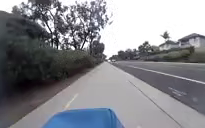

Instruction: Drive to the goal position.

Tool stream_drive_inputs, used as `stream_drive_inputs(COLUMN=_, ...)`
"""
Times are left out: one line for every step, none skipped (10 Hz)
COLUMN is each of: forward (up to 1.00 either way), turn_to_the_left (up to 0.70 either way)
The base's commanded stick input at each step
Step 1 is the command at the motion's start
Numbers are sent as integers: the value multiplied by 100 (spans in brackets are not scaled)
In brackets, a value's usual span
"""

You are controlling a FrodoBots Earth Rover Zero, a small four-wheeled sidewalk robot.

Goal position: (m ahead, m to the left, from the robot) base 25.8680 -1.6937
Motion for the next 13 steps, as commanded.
stream_drive_inputs(forward=100, turn_to_the_left=0)
stream_drive_inputs(forward=100, turn_to_the_left=0)
stream_drive_inputs(forward=100, turn_to_the_left=0)
stream_drive_inputs(forward=100, turn_to_the_left=0)
stream_drive_inputs(forward=100, turn_to_the_left=0)
stream_drive_inputs(forward=100, turn_to_the_left=0)
stream_drive_inputs(forward=100, turn_to_the_left=0)
stream_drive_inputs(forward=100, turn_to_the_left=0)
stream_drive_inputs(forward=100, turn_to_the_left=0)
stream_drive_inputs(forward=100, turn_to_the_left=0)
stream_drive_inputs(forward=100, turn_to_the_left=0)
stream_drive_inputs(forward=100, turn_to_the_left=0)
stream_drive_inputs(forward=100, turn_to_the_left=0)
